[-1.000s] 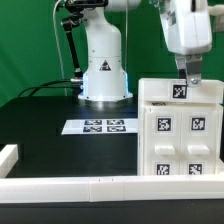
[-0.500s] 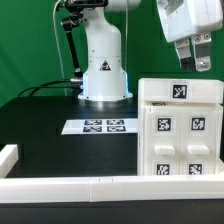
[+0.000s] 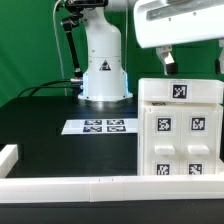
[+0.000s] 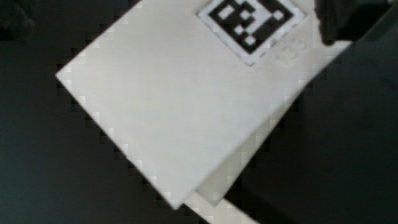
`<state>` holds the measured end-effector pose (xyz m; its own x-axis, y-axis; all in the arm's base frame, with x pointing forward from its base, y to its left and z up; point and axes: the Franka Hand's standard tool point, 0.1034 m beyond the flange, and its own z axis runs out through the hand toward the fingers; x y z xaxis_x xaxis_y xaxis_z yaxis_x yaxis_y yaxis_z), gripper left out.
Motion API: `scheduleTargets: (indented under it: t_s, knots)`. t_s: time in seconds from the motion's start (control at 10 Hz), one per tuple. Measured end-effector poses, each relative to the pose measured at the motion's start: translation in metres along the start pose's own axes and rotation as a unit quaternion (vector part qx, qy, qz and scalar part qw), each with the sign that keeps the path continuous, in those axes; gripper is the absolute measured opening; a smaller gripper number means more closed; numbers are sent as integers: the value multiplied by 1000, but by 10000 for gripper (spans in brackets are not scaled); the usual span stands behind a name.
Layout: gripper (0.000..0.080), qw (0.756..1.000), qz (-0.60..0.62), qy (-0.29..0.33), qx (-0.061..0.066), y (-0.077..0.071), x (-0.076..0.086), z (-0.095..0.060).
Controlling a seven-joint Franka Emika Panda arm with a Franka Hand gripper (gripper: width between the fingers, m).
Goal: Assemble cabinet
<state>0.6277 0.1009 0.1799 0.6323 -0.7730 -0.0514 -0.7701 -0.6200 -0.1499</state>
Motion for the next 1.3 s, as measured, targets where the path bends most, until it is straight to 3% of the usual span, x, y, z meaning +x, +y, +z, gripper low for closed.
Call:
scheduleTargets:
  t_s: [0.5,0.7,0.9,1.3]
  knots:
    - [796,984,-176,-2,-1,2,4,-1]
    - [796,967,-256,-2,-2,2,4,-1]
    - [796,918,-396,11,-18,1,4,-1]
    - [796,817,-576,4,-26,5,7,0]
